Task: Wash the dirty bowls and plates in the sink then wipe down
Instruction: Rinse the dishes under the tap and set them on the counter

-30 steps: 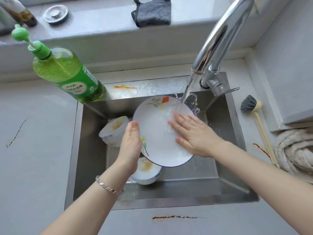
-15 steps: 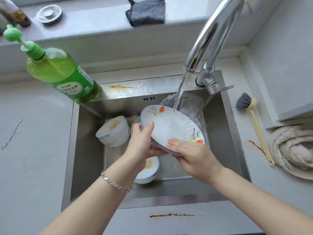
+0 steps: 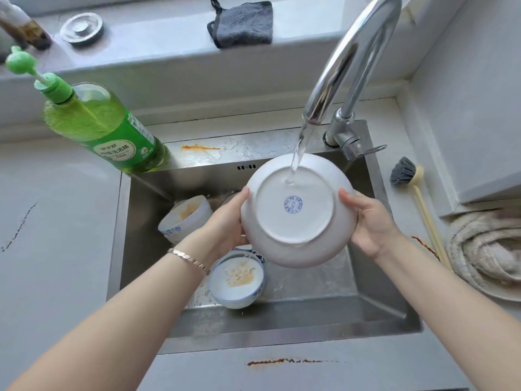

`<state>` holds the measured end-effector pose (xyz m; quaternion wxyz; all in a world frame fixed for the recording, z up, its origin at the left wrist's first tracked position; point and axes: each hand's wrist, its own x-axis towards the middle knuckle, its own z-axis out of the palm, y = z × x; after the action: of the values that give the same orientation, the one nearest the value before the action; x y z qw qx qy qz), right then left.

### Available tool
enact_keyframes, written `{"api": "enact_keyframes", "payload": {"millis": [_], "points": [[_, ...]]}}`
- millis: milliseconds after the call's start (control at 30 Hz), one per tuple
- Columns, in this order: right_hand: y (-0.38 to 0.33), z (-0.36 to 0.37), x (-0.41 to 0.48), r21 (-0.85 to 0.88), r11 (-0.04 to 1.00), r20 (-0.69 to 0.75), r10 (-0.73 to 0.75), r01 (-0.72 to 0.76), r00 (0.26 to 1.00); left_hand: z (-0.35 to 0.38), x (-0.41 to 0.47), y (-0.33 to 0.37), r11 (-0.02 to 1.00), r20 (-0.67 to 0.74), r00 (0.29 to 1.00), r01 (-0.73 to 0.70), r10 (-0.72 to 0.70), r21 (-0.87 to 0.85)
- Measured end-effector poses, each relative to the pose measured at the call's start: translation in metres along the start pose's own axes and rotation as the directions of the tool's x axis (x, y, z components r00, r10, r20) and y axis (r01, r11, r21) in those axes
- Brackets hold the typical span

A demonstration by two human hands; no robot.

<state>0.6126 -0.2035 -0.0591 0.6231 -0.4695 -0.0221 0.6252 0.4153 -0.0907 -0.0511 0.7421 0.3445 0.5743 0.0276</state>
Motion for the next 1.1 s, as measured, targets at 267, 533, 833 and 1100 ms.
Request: {"api": "enact_keyframes", "payload": {"millis": [267,533,833,1100], "points": [[-0.016,-0.007,0.017,-0.493,0.867,-0.102,0.019,-0.067,0.995,0.003,0.002,0.034,0.96,-0.06,0.971,-0.216,0.23,0.181],[-0.011,0.057,0.043,-0.531,0.847,-0.014,-0.006,-0.003,1.0,-0.046,-0.023,0.031,0.973,-0.173,0.958,-0.218,0.228,0.075],[-0.013,0.038,-0.004,-0.804,0.467,0.202,-0.37,0.369,0.907,-0.022,-0.03,0.03,0.984,0.016,0.991,0.135,-0.134,-0.12],[0.021,-0.02,-0.056,-0.831,0.096,0.498,-0.311,0.549,0.809,0.016,-0.026,-0.005,0.972,0.022,0.99,0.144,-0.142,-0.186]]}}
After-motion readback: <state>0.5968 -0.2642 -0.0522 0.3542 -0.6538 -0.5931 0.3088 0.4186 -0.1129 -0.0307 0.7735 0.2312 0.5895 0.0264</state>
